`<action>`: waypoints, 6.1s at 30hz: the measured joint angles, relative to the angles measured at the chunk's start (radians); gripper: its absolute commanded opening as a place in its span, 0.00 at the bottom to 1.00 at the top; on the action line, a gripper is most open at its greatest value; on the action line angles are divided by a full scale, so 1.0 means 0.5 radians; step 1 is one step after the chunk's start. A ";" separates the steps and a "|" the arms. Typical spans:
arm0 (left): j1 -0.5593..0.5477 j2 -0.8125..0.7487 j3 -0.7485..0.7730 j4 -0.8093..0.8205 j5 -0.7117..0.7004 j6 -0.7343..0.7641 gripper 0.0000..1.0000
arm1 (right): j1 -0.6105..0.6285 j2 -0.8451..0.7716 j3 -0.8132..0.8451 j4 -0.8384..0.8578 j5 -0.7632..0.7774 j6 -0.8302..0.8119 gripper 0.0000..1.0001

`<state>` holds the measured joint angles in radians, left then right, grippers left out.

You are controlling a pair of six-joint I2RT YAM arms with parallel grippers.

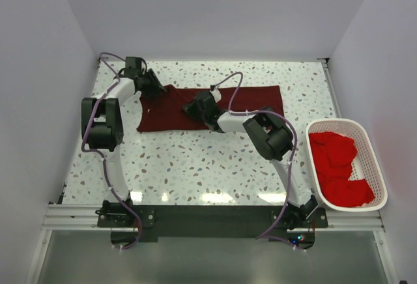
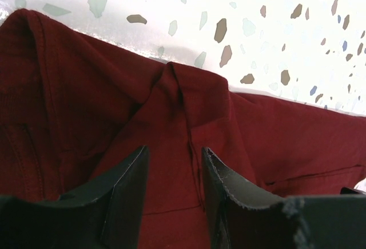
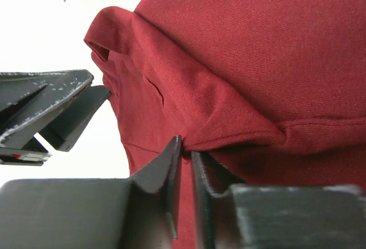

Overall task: Fold and stack the t-shirts
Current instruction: Fold the tshirt

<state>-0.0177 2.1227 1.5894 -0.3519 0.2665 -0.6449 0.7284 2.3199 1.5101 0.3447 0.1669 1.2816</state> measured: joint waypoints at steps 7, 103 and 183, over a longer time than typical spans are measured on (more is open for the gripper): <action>0.000 0.000 -0.010 0.045 0.018 -0.040 0.46 | -0.008 -0.001 -0.038 0.023 -0.009 -0.024 0.00; 0.001 -0.272 -0.410 0.357 -0.302 -0.076 0.02 | -0.146 -0.182 0.090 -0.507 -0.581 -0.849 0.00; -0.166 -0.709 -1.048 -0.139 -0.613 0.018 0.40 | -0.601 -0.777 -0.323 -1.338 -0.005 -2.075 0.62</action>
<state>-0.1005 1.7683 1.0653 -0.4213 -0.0399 -0.6357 0.4278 1.9316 1.3487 -0.3244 0.1642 0.2440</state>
